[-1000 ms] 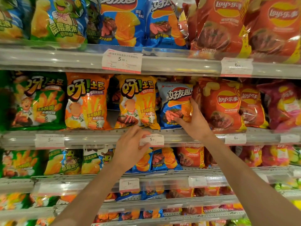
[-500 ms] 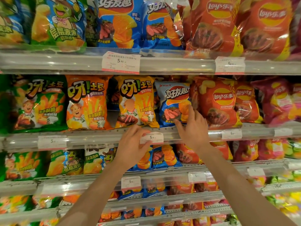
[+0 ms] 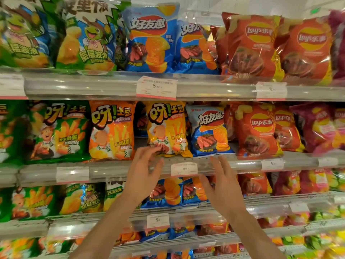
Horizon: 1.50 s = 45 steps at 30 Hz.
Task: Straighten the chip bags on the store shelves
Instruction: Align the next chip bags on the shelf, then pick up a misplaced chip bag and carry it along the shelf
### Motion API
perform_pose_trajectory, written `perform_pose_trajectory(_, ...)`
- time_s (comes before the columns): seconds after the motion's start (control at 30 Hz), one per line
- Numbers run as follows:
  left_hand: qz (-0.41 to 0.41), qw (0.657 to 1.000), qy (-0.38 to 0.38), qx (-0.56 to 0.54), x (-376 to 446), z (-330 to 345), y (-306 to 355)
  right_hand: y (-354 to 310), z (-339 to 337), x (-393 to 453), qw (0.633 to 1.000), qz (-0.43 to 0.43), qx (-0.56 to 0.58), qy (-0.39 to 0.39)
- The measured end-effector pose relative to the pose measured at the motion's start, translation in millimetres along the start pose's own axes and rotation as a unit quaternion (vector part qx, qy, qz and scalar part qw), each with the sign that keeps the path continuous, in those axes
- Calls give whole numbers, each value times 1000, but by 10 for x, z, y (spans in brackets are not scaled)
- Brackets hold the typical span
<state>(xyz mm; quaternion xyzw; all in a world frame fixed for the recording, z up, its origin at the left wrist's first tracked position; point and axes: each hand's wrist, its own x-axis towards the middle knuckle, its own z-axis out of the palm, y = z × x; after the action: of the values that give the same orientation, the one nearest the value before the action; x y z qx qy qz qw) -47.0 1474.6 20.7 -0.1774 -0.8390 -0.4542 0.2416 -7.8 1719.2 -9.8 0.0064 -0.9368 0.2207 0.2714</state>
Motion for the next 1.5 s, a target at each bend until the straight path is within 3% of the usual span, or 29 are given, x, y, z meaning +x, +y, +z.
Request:
perform_pose_trajectory(0.13, 14, 999, 26, 45, 304, -113, 12, -191, -115, 315, 999, -33, 1, 6)
perform_pose_trajectory(0.27, -7, 996, -4, 88, 567, -183, 28, -444, -196, 761, 998, -54, 32, -14)
perform_pose_trajectory(0.43, -84, 989, -82, 93, 795, -149, 32, -680, -95, 1261, 992, 29, 66, -105)
perform_pose_trajectory(0.57, -137, 984, -102, 49, 862, -85, 9, -780, 84, 1430, 967, 108, 179, -146)
perform_pose_trajectory(1.03, -131, 986, -28, -102, 799, -53, 132, -771, -163, 1490, 932, 107, 334, -94)
perform_pose_trajectory(1.5, -91, 990, -45, -101, 177, 137, 494, -361, -479, 634, 906, 122, 400, -62)
